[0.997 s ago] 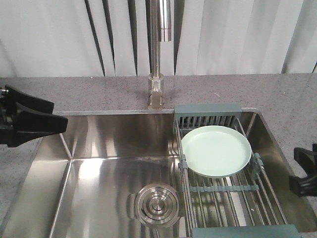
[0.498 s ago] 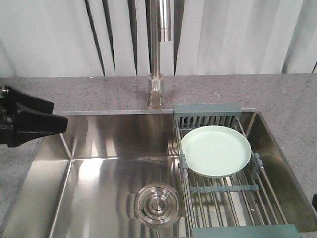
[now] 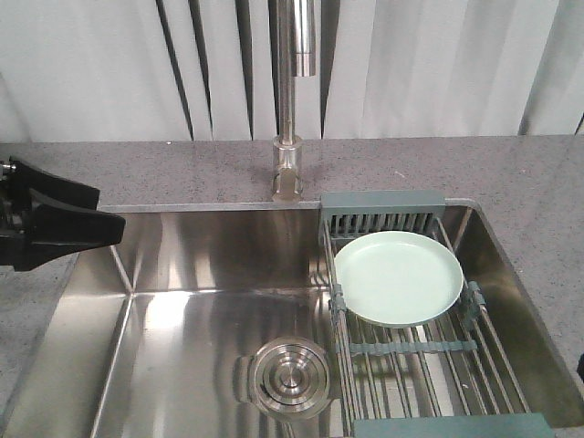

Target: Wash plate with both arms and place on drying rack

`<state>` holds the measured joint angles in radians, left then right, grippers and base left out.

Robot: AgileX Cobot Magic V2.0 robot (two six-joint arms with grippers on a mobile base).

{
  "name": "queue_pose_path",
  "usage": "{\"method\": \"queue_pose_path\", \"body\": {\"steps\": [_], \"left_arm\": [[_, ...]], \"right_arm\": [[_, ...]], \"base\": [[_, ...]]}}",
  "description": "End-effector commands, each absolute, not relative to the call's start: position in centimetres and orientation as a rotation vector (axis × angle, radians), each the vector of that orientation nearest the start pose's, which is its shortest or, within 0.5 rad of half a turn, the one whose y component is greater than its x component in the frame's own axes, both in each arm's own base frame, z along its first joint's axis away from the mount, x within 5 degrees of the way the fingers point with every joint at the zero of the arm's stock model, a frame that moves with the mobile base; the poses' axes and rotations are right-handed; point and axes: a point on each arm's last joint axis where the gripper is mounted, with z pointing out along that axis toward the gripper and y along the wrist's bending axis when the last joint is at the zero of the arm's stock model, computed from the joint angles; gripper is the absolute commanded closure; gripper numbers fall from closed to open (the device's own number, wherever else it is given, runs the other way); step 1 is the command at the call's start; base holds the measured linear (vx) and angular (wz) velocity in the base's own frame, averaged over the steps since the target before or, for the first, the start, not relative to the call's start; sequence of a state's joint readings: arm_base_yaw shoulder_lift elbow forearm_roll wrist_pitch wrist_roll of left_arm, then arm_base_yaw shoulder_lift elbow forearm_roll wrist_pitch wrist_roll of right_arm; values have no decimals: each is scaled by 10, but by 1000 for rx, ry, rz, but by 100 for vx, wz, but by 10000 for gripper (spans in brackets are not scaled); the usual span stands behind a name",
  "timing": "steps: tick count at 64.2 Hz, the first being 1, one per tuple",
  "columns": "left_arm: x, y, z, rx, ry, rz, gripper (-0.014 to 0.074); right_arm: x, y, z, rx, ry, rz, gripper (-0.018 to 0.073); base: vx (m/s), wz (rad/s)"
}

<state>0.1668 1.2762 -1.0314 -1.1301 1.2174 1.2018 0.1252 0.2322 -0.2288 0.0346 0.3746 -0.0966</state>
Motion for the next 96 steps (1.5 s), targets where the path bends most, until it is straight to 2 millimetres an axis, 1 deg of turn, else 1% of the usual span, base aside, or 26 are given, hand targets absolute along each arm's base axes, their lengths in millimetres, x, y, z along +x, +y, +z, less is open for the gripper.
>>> {"method": "queue_pose_path", "body": {"steps": [1,57,61,65,69,74,75,78,79,81,88,96], "left_arm": [[234,-42,364,759,1937,-933,31],[234,-42,365,755,1931,-939,31],[234,-43,365,751,1929,-943,41],[234,-43,366,743,1926,-951,84],[234,-43,366,739,1920,-955,181],[235,-44,369,732,1895,-964,353],[235,-44,369,730,1887,-967,400],[236,-44,371,732,1865,-971,496],[236,-44,371,733,1856,-972,542],[236,-45,372,739,1844,-970,602],[237,-50,374,787,1791,-962,603],[249,-59,378,832,1774,-989,603]], "right_arm": [[71,10,256,-173,1769,49,304],[71,10,256,-173,1768,49,304],[71,10,256,-173,1768,49,304],[71,10,256,-173,1768,49,304],[71,10,256,-173,1768,49,304],[71,10,256,-173,1768,49,304],[71,10,256,-173,1768,49,304],[71,10,256,-173,1768,49,304],[71,10,256,-173,1768,49,304],[71,10,256,-173,1768,49,304],[71,10,256,-173,1768,49,304],[71,10,256,-173,1768,49,304]], "base": [[0,0],[0,0],[0,0],[0,0],[0,0],[0,0],[0,0],[0,0],[0,0],[0,0],[0,0],[0,0]]}}
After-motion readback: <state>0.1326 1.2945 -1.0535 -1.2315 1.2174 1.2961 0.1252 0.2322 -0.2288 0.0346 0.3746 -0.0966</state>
